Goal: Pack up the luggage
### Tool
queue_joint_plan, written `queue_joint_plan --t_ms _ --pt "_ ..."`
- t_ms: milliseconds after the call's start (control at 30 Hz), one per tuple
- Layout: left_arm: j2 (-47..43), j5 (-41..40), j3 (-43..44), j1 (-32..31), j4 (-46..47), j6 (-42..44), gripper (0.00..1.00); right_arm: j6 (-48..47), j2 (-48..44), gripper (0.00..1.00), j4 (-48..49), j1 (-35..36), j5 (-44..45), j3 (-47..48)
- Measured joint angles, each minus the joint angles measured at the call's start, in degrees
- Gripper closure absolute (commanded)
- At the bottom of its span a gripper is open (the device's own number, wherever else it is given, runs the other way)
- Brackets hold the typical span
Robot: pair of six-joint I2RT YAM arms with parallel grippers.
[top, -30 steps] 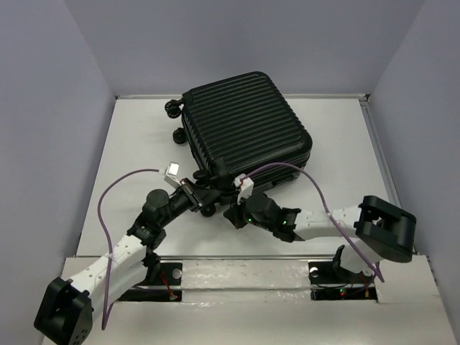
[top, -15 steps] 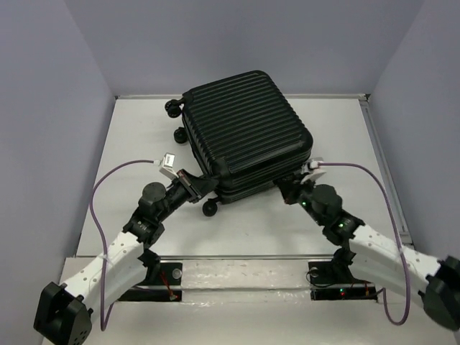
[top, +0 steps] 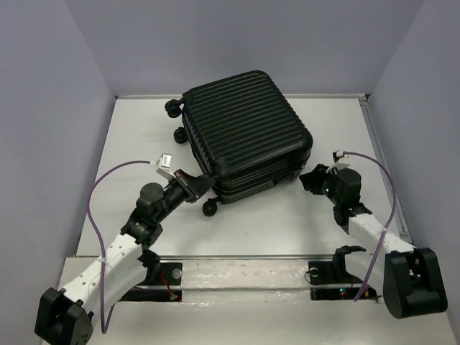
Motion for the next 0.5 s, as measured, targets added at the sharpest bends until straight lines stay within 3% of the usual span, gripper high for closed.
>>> queue_joint_plan --t_ms 333,500 --pt "-0.98 0.33 0.0 0.02 -1.25 1.05 0.94 -3.5 11.72 0.54 16.72 -4.02 -12.96 0.66" --pt "-1.84 0.46 0.0 0.48 -2.08 1.77 0.94 -4.15 14.62 0.53 18.47 -4.28 -16.31 0.68"
